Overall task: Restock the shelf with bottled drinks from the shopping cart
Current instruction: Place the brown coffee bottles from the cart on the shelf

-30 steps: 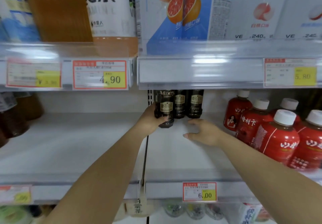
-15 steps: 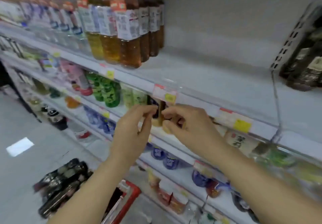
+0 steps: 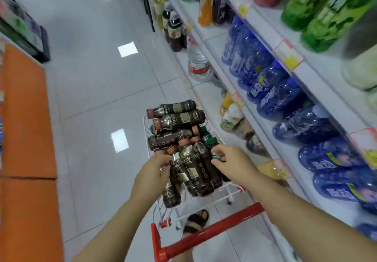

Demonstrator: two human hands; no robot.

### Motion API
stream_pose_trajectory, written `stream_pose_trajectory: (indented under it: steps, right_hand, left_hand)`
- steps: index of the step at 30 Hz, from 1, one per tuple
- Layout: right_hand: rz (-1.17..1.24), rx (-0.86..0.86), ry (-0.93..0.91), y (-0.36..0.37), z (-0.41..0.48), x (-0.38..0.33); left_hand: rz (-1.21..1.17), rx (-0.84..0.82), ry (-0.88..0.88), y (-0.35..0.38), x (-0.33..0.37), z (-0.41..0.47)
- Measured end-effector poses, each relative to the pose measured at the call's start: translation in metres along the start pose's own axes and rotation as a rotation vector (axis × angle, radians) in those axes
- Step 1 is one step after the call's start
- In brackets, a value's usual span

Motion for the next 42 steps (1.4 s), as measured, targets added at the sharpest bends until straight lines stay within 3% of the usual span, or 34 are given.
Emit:
stream_pose_trajectory:
  steps: [6,10,14,22,28,35,42]
  right_hand:
    - [-0.045,-0.166,0.164,0.095,0.059,0.031]
    - [-0.072,-0.124,0.246,0.123,0.064,0.046]
    - [0.062,-0.101,0.234,0.115,0.064,0.054]
    - [0.325,0.033,0.196,0.070,0.026,0.071]
    - [0.366,0.038,0.186,0.066,0.016,0.073]
    - [0.453,0.036,0.151,0.067,0.008,0.068]
    - [0.509,0.151,0.038,0.012,-0.046,0.040]
  left_hand:
    - [-0.039,-0.082,-0.147,0.047,-0.069,0.027]
    - [-0.146,-0.144,-0.292,0.077,-0.091,0.027]
    - [-0.258,-0.193,-0.464,0.104,-0.099,0.024]
    - [-0.335,0.052,-0.613,0.119,-0.087,0.027]
    - [-0.407,0.189,-0.645,0.129,-0.088,0.036]
    - [-0.541,0.146,-0.613,0.136,-0.101,0.039]
    - [-0.609,0.281,-0.333,0.070,-0.034,-0.024]
Point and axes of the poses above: each hand's wrist, its own z-axis towards the middle knuckle, its own y-axis out of the palm, x = y × z, the point moved 8 cm from there along z, towards the middle knuckle, and after that the axes turned 6 degrees about -x, right-handed, at the moved point
